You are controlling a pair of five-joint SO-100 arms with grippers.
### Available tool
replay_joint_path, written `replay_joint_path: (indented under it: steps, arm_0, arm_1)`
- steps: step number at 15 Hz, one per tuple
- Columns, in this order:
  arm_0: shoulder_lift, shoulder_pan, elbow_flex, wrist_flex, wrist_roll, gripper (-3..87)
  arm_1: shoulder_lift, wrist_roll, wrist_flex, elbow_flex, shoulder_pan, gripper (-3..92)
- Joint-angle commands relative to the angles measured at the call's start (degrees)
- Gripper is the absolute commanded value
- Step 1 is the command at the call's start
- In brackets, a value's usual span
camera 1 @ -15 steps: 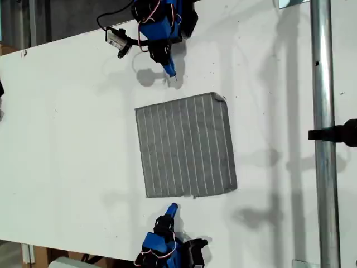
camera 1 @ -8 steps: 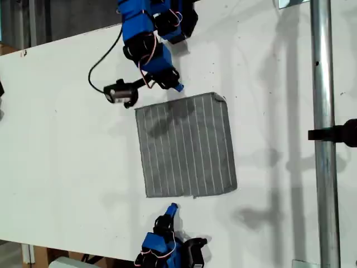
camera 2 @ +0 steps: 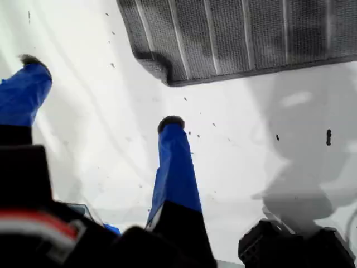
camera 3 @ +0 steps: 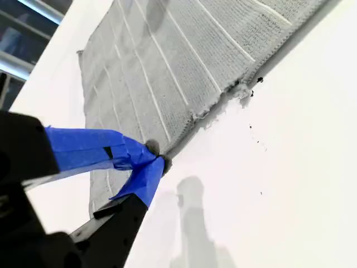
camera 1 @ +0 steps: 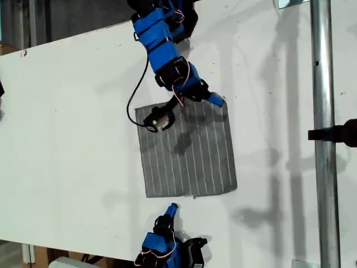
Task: Grasp corners of a towel and fold twice.
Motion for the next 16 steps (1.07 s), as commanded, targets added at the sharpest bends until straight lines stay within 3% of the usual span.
replay_joint_path:
  steps: [1, 4, 9, 10, 14, 16]
  arm_0:
    - [0.26, 0.53, -0.26, -0.70, -0.44, -3.0]
    - [0.26, 0.62, -0.62, -0.70, -0.79, -3.0]
    - [0.26, 2.37, -0.88, 0.00, -2.99, -3.0]
    - [0.26, 2.81, -0.97, -0.53, -3.25, -3.0]
    - [-4.13, 4.22, -9.23, -8.09, -1.49, -3.1]
    - [-35.77, 7.03, -33.66, -6.86, 0.97, -3.1]
  arm_1:
    - [-4.48, -0.70, -5.89, 2.29, -0.53, 38.7]
    - [-11.43, -2.37, -15.64, 7.82, 3.43, 26.5]
    - [-19.07, -3.25, -19.69, 7.29, 5.89, 11.9]
    - [-19.42, -3.69, -20.13, 7.29, 5.71, 1.7]
    - [-18.46, -4.48, -22.59, 7.12, 5.36, -0.2]
    - [-18.37, -4.75, -22.85, 6.94, 5.71, -0.2]
